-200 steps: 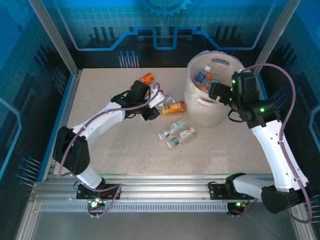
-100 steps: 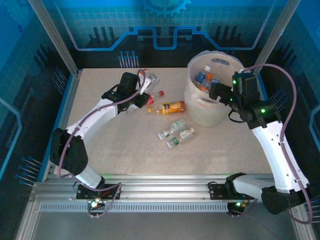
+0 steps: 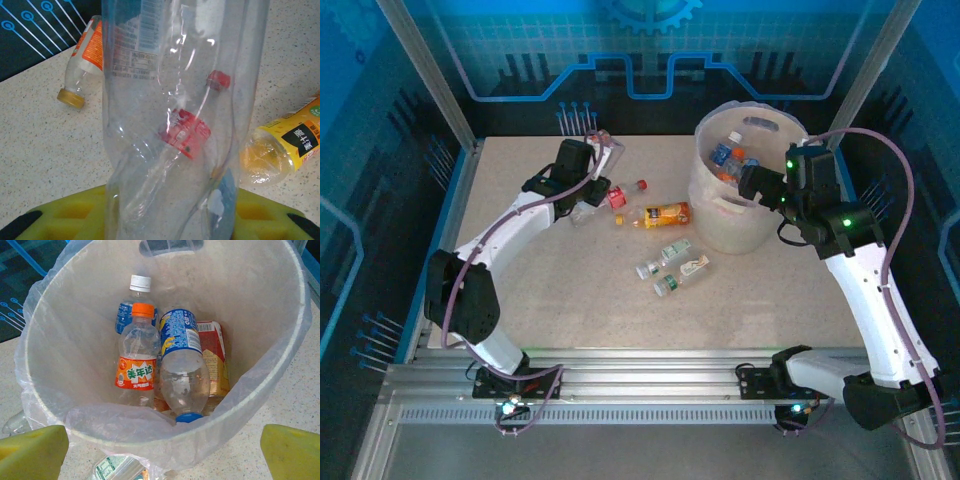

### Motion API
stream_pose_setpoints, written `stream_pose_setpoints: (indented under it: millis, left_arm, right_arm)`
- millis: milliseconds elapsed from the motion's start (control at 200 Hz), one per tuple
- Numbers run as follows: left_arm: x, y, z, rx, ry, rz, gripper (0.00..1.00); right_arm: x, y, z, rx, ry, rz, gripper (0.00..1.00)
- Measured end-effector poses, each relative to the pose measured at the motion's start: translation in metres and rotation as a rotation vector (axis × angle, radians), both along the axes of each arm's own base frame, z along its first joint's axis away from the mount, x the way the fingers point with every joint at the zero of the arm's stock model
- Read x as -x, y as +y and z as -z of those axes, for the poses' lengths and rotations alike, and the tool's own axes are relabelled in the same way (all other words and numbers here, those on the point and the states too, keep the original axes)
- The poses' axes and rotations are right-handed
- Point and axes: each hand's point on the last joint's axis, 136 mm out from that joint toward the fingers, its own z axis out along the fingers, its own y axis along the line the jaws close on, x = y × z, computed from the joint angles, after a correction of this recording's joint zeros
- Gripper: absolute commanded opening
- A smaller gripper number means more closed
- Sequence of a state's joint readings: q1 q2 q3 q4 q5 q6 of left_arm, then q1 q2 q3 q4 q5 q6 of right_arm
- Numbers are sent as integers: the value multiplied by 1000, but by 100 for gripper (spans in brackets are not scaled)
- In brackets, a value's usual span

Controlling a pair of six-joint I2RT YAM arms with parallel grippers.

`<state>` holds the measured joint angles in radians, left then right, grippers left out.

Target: Put the plastic bottles in the bin

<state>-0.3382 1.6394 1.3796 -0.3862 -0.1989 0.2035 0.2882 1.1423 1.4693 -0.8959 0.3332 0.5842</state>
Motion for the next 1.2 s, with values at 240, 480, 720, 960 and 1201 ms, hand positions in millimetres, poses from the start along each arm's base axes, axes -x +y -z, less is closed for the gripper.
stream_pose_setpoints:
  millis: [240,480,720,960,1201]
  left_arm:
    - [-12,-8,-42,92,-73,-23,34]
    - [-19,-36,-99,287,-155,35,34]
    - [-10,-78,-126,414,-193,162,34]
    - [12,-129,-146,520,-203,337,35]
    - [36,-157,-162,594,-221,469,36]
  right_arm:
    - [-1,0,-1,-2,-6,0,100]
    - [-3,2,-4,-5,-21,-11,100]
    - [-10,30,-24,-78,-86,-152,100]
    - [-16,76,-76,-204,-234,-384,100]
    - [-26,112,-111,-282,-315,-556,100]
